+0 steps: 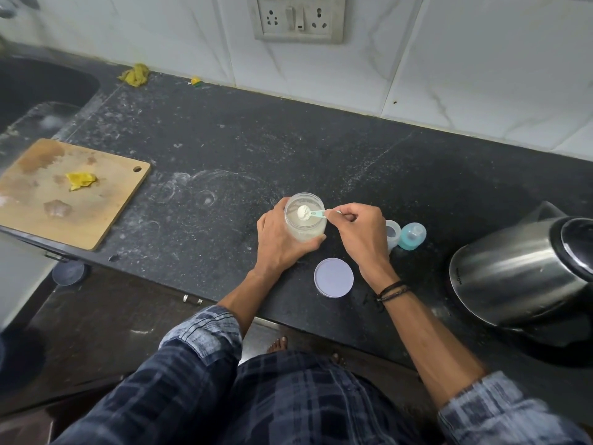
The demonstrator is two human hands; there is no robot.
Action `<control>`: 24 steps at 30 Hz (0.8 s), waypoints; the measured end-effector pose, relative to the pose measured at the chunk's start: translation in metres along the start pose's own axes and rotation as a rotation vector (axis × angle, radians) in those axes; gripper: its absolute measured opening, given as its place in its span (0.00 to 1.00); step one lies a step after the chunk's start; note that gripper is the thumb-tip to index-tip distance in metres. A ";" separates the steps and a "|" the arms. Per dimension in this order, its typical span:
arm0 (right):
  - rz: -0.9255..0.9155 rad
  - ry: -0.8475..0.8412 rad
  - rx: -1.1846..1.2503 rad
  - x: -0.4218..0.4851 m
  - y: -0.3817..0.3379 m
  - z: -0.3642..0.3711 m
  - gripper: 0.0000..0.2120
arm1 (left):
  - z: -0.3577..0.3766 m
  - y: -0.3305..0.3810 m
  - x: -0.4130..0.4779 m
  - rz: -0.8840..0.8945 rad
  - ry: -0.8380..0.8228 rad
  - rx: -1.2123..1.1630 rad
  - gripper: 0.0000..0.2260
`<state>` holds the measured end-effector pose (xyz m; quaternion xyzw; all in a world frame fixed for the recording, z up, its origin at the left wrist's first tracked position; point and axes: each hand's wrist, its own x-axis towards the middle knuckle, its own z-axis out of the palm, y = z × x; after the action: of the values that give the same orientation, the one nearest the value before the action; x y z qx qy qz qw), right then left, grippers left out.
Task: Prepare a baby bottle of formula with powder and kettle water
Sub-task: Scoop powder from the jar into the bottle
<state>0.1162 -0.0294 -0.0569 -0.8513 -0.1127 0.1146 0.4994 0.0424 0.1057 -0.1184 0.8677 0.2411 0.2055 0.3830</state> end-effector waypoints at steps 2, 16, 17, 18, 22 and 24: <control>-0.008 0.002 -0.003 0.000 -0.001 0.001 0.05 | -0.001 0.000 0.000 0.004 0.003 0.001 0.32; 0.041 -0.006 0.032 -0.005 -0.002 0.001 0.05 | -0.003 -0.001 0.000 -0.019 -0.031 0.025 0.34; 0.065 -0.007 0.059 -0.005 -0.002 0.002 0.05 | -0.003 -0.001 0.000 -0.018 -0.036 0.027 0.35; 0.090 -0.007 0.089 -0.006 -0.002 0.002 0.05 | -0.004 0.000 0.000 -0.015 -0.042 0.027 0.35; 0.203 -0.015 0.242 -0.009 -0.006 -0.002 0.06 | -0.007 0.002 -0.002 -0.031 -0.064 0.009 0.36; 0.259 -0.028 0.314 -0.010 -0.008 -0.005 0.06 | -0.008 0.003 -0.002 -0.054 -0.090 0.001 0.38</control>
<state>0.1072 -0.0327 -0.0465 -0.7687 0.0102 0.2058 0.6055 0.0375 0.1073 -0.1117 0.8695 0.2471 0.1558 0.3983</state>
